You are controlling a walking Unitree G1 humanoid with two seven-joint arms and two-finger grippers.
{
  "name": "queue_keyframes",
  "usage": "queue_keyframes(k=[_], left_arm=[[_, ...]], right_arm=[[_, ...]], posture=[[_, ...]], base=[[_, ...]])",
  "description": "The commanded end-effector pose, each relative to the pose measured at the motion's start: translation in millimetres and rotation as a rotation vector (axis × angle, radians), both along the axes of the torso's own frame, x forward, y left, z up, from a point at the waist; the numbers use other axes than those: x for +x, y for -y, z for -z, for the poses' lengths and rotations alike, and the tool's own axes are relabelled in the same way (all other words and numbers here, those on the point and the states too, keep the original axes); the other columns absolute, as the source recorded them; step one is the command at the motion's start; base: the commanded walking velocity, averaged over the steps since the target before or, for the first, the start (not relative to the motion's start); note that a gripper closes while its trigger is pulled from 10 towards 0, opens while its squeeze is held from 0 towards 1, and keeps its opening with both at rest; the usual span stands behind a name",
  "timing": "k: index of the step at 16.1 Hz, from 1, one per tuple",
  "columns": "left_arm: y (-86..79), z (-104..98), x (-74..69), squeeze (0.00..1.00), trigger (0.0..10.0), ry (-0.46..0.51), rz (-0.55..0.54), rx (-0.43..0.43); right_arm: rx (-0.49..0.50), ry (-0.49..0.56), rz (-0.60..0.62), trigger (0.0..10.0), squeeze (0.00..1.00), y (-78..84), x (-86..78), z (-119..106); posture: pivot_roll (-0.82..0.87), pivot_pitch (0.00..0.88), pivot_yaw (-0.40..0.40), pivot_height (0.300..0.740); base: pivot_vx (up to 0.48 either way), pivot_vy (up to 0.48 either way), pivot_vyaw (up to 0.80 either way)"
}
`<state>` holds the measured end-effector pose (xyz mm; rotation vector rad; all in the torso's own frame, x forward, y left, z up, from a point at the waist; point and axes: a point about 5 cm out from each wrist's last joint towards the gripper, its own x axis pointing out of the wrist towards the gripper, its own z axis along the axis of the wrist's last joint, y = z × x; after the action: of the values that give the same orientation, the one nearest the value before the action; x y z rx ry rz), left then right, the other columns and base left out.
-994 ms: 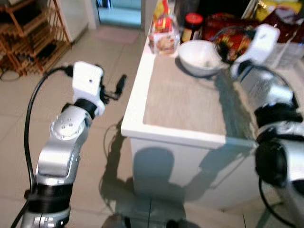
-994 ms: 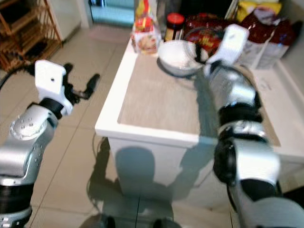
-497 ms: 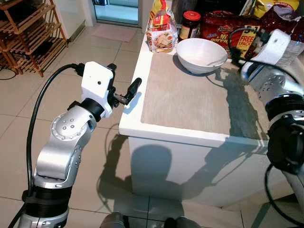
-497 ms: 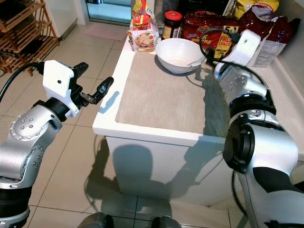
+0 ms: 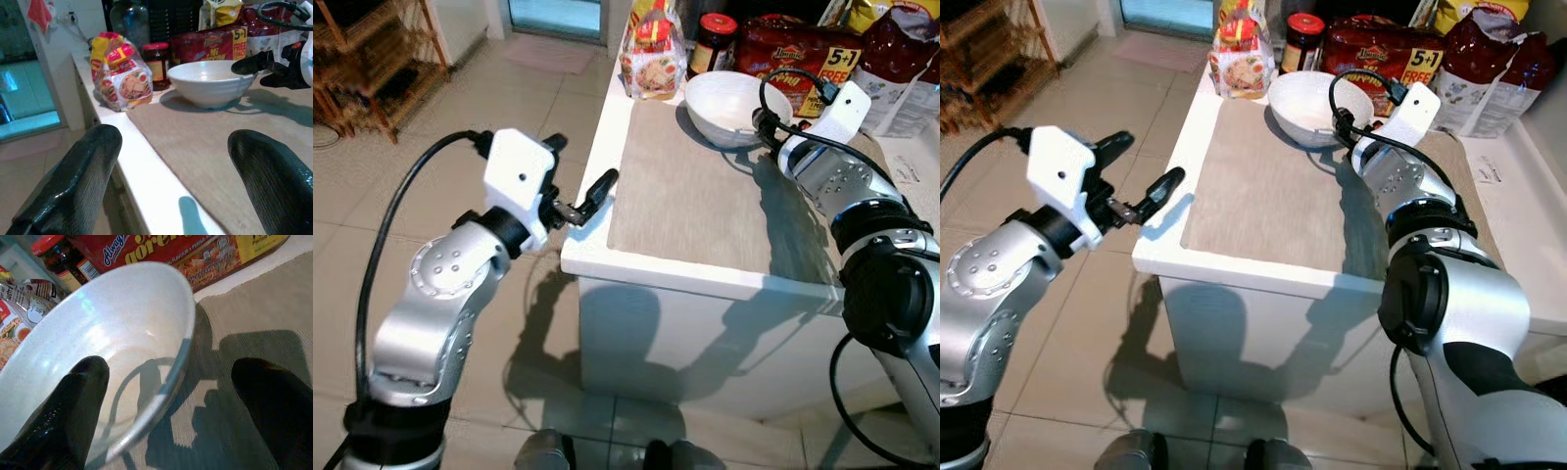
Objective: Setting the table
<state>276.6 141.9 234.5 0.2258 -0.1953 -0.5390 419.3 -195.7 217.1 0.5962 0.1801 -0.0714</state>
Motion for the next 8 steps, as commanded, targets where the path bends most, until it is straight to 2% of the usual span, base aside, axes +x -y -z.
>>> queue_keyframes(k=[1,4,6,7,8], left_arm=[[-0.8,-5.6,-5.7,0.00,10.0,0.019,0.003,0.005],[-4.2,-10.8,-9.3,0.00,10.0,0.028,-0.025,0.022],[-2.7,-10.0,-12.9,0.00,10.0,0.022,-0.023,0.025],[-1.6,-9.6,-13.5,0.00,10.0,0.016,-0.015,0.030],[-1.3,-9.6,-14.0,0.00,10.0,0.013,-0.013,0.036]], right_arm=[[0.032,-0.001,0.002,10.0,0.00,-5.2,1.4,-2.6],[0.099,0.023,-0.014,10.0,0.00,-14.6,3.1,-5.5],[0.185,0.017,-0.010,10.0,0.00,-17.3,2.8,-2.6],[0.213,0.016,-0.016,9.3,0.00,-18.8,2.7,-2.0],[0.220,0.013,-0.019,4.2,0.00,-19.7,2.7,-1.7]], posture=[[0.24,0.179,-0.115,0.740],[0.25,0.205,-0.116,0.740],[0.25,0.212,-0.109,0.740],[0.25,0.212,-0.108,0.740],[0.25,0.213,-0.106,0.740]], base=[[0.000,0.000,0.00],[0.000,0.000,0.00],[0.000,0.000,0.00],[0.000,0.000,0.00],[0.000,0.000,0.00]])
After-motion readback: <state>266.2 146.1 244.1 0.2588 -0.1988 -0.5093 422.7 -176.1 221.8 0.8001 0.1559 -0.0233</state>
